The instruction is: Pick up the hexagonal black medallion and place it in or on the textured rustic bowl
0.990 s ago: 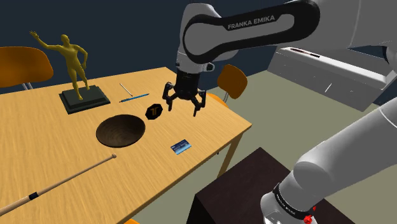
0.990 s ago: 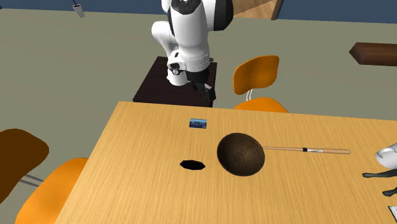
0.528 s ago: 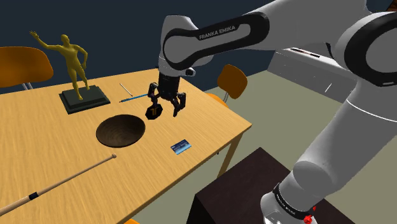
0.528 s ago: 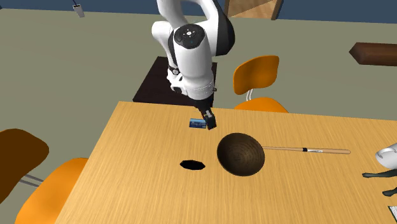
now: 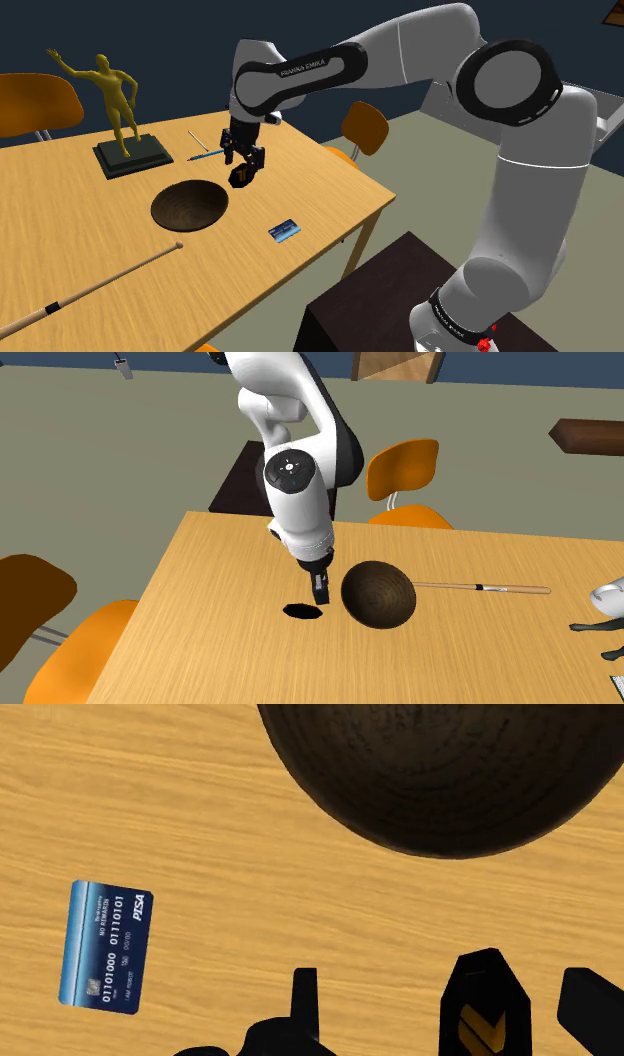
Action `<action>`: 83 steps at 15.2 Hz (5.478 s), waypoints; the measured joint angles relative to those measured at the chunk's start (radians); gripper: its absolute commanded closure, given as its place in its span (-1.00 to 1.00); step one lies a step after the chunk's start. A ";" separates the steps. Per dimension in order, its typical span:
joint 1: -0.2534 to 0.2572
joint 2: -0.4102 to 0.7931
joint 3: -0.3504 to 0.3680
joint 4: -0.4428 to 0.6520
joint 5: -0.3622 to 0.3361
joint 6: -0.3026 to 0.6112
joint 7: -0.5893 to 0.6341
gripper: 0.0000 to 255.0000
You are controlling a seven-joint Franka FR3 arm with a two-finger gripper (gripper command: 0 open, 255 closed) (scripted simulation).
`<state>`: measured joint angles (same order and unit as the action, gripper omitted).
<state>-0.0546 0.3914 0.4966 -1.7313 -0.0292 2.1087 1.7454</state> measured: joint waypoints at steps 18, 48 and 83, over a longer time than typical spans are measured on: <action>0.063 0.213 -0.076 0.153 -0.066 0.072 0.144 -1.00; 0.053 0.123 -0.053 0.262 -0.034 -0.122 0.146 1.00; 0.317 0.189 -0.006 0.387 -0.106 -0.154 0.451 1.00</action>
<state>0.2620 0.5805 0.4905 -1.3442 -0.1356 1.9547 2.1966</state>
